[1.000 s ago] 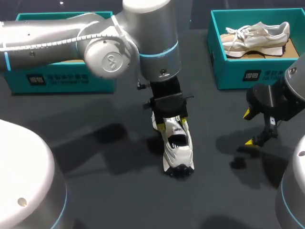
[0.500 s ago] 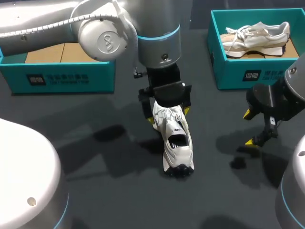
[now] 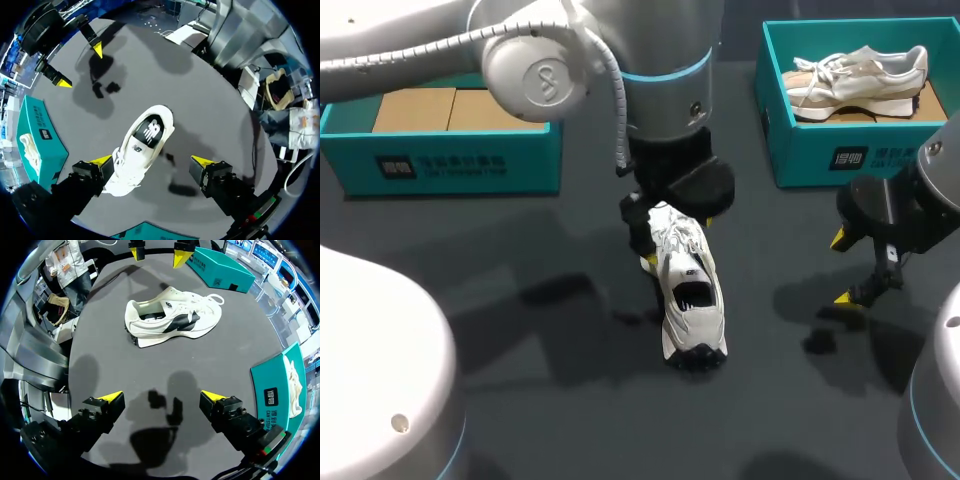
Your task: Take the shoe out of the shoebox, open the shoe tongue, remove and reinsert the insole, then place the shoe into the shoebox
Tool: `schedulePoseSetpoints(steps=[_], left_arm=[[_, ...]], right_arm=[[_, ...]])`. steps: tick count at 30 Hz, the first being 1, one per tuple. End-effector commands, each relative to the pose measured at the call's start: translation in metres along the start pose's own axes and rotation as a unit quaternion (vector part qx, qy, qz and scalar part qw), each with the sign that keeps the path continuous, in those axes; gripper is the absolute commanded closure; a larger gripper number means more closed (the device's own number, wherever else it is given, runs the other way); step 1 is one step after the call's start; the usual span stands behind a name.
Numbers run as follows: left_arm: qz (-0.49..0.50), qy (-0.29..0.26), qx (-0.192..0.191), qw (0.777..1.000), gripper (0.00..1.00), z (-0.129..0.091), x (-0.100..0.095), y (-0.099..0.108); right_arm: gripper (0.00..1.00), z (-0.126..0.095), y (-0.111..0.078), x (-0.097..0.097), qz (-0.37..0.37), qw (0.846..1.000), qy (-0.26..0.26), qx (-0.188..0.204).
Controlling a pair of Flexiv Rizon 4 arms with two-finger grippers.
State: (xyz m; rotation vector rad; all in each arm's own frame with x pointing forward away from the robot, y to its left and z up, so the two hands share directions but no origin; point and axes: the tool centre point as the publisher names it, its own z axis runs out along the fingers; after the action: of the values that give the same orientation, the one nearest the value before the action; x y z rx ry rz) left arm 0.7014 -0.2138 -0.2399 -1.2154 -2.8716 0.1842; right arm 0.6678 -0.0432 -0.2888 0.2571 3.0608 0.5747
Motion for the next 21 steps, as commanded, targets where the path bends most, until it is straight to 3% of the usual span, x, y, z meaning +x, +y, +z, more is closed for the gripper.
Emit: schedulePoseSetpoints(steps=[1, 11, 12, 14, 15, 21], left_arm=[[-0.173, -0.03, -0.054, 0.983, 0.0, 0.0, 0.005, -0.004], [-0.303, -0.017, -0.065, 0.951, 0.0, 0.012, 0.027, -0.028], [-0.346, -0.011, -0.057, 0.937, 0.0, 0.013, 0.028, -0.031], [-0.488, -0.04, -0.075, 0.869, 0.0, 0.017, 0.029, -0.038], [-0.51, -0.051, -0.081, 0.855, 0.0, 0.017, 0.03, -0.04], [-0.51, -0.051, -0.081, 0.855, 0.0, 0.017, 0.03, -0.04]], right_arm=[[0.0, 0.0, 0.0, 0.001, 0.0, 1.0, -0.001, 0.0], [0.0, 0.0, 0.0, 0.001, 0.0, 1.0, -0.001, 0.0], [0.0, 0.0, 0.0, 0.001, 0.0, 1.0, -0.001, 0.0], [0.0, 0.0, 0.0, 0.001, 0.0, 1.0, -0.001, 0.0], [0.0, 0.0, 0.0, 0.001, 0.0, 1.0, -0.001, 0.0], [0.0, 0.0, 0.0, 0.001, 0.0, 1.0, -0.001, 0.0]])
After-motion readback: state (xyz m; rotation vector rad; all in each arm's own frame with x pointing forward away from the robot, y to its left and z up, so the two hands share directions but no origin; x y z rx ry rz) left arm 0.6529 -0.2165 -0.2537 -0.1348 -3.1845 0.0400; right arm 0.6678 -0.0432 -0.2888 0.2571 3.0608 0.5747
